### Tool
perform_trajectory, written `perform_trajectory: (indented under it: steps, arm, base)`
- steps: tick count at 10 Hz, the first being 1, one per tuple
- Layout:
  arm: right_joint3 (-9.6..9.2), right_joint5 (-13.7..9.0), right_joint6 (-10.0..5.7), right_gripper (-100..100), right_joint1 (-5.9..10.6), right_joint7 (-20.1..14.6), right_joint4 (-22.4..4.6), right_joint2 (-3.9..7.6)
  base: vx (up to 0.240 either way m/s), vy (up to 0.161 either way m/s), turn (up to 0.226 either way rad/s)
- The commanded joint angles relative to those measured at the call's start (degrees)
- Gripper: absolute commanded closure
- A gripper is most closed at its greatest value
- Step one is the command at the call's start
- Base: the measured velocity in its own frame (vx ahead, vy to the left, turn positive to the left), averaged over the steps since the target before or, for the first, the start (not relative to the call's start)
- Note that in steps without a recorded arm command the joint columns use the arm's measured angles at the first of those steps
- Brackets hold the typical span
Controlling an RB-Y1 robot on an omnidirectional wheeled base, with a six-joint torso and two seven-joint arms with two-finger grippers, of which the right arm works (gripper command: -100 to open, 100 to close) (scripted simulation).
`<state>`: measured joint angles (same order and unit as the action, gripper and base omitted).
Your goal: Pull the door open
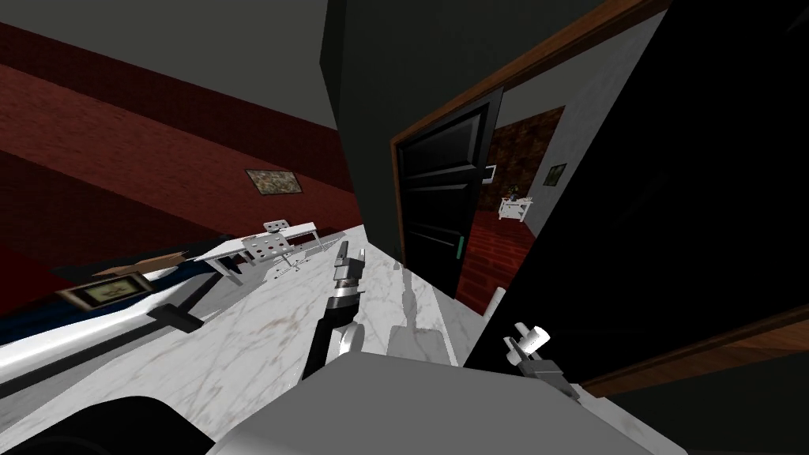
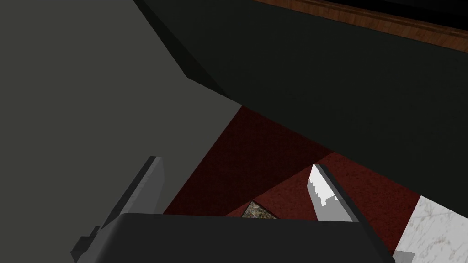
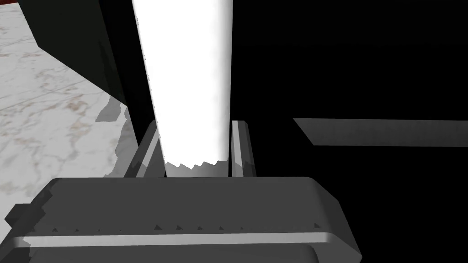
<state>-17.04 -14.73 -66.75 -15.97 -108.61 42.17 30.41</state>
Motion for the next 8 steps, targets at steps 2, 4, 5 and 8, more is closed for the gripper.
perform_trajectory:
  steps: [2,4,5,8]
  arm:
    - [-0.38,0.36,-1.31,100,0.31,-0.61,-0.91,0.25]
    - [-0.66,0.65,-2.35,100,0.64,-1.17,-1.82,0.56]
    - [-0.8,0.79,-2.87,100,0.81,-1.45,-2.27,0.71]
    - [-1.16,1.17,-4.22,100,1.25,-2.18,-3.47,1.12]
  base:
    - [-0.2,-0.079,0.127]
    - [-0.223,-0.078,0.16]
    - [-0.198,-0.053,0.133]
    - [-0.189,-0.079,0.144]
